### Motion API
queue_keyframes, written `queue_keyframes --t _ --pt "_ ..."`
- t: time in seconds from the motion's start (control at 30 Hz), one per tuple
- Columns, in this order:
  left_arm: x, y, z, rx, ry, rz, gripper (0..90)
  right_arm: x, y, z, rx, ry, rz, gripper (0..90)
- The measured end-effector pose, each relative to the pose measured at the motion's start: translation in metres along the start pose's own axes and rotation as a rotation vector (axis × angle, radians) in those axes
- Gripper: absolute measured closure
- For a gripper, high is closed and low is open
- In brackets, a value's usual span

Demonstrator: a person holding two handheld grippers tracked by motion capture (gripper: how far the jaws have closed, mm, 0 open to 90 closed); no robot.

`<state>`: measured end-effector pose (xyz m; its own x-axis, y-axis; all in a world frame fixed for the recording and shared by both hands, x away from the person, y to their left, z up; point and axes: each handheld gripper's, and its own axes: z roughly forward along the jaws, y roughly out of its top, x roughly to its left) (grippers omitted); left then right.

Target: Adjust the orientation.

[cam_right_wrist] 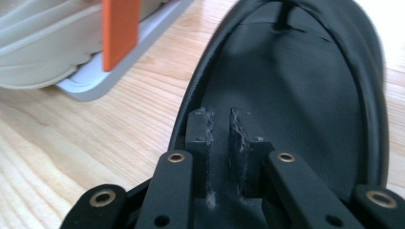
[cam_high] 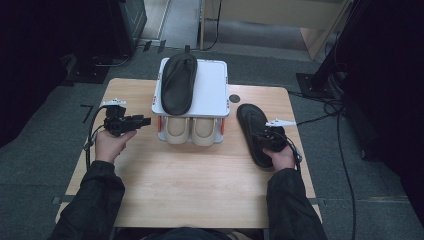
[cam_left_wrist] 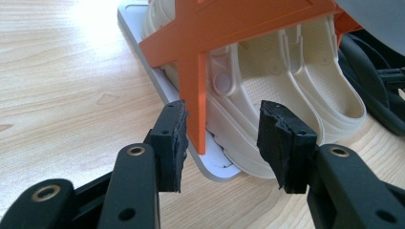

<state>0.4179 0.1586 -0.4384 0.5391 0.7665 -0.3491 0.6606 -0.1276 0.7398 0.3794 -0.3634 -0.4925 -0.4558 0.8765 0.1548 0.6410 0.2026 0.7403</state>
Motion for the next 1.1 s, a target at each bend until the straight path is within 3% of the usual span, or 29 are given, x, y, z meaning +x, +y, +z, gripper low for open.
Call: queue_keyframes --t 0.33,0.47,0.67,0.9,1.1 --pt "0.0 0.0 0.002 0.005 -0.008 0.003 52.8 0.019 0.005 0.009 0.011 0.056 -0.025 77.2" --pt "0.0 0.0 0.002 0.012 -0.008 0.007 52.8 0.02 0.007 0.009 0.016 0.04 -0.032 74.8" --pt "0.0 -0.001 0.002 0.011 -0.01 0.006 52.7 0.014 0.013 -0.006 -0.067 0.028 -0.011 70.4" --pt "0.0 -0.001 0.002 0.013 -0.02 0.007 52.6 -0.005 0.015 -0.028 -0.156 -0.034 0.018 58.9" --pt "0.001 -0.002 0.003 0.013 -0.028 0.005 52.6 -0.025 0.008 -0.025 -0.131 -0.051 0.07 54.3"
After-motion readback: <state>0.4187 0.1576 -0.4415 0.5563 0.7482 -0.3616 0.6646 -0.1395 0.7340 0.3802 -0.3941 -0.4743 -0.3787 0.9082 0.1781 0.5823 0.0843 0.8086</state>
